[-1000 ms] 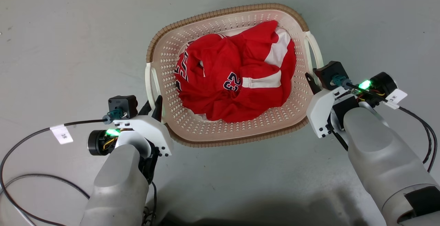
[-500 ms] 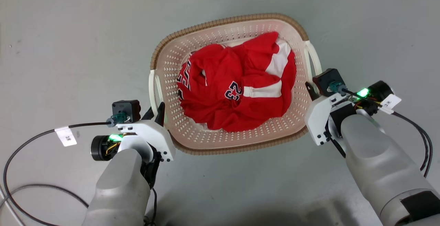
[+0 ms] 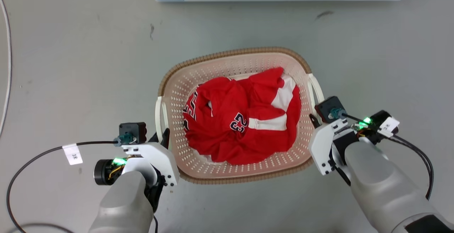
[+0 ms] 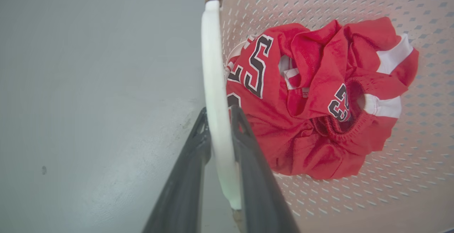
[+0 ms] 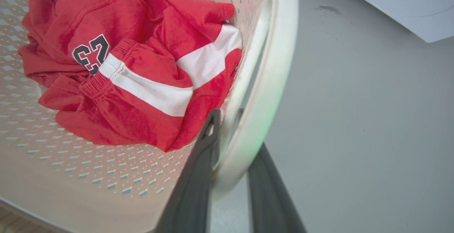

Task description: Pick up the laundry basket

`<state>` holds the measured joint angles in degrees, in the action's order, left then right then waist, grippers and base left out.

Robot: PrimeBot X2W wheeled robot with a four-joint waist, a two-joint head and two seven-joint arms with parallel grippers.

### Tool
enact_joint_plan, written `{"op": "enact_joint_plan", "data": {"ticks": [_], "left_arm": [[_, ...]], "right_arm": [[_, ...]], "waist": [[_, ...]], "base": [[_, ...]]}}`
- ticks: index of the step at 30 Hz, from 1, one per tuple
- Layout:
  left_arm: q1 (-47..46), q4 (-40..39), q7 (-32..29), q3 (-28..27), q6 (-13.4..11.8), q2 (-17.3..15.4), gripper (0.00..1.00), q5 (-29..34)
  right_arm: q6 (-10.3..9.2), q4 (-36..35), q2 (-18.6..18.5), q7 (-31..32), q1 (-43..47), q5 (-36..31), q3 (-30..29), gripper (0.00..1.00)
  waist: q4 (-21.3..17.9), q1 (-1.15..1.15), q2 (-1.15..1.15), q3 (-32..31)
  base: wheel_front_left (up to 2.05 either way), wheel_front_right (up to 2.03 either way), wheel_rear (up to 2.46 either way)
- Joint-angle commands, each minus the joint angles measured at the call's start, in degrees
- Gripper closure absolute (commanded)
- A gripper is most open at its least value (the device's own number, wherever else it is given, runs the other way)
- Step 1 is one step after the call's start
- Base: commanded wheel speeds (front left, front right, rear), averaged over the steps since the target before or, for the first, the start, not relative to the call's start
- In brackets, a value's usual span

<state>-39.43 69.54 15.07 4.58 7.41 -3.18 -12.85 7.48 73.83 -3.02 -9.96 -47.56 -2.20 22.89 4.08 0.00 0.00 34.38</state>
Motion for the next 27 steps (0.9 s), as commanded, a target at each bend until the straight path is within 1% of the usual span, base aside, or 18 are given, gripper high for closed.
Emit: {"op": "enact_joint_plan", "data": {"ticks": [1,5,11,27], "left_arm": [[0.43,0.39,0.17,0.67,0.03,-0.62,1.0,0.0],[0.61,1.66,0.11,2.73,0.04,-0.54,1.0,-0.55],[1.11,2.8,-1.17,5.62,0.06,-1.01,1.0,-1.92],[2.87,2.74,-8.18,13.1,0.06,-3.79,1.0,-8.87]], "right_arm": [[0.04,-0.01,0.08,0.36,1.21,0.62,1.13,1.0],[0.09,-0.06,0.18,1.33,2.61,2.64,3.15,1.0],[0.1,-0.38,0.25,2.66,4.9,7.5,7.3,1.0],[0.15,-1.57,0.22,9.84,8.96,19.96,18.03,1.0]], "waist": [[-0.99,0.0,0.0,-2.56],[-1.91,0.0,0.0,-5.7],[-3.44,0.0,0.0,-9.95],[-5.93,0.0,0.0,-21.42]], "base": [[0.0,0.0,0.0],[0.0,0.0,0.0],[0.0,0.0,0.0],[0.0,0.0,0.0]]}}
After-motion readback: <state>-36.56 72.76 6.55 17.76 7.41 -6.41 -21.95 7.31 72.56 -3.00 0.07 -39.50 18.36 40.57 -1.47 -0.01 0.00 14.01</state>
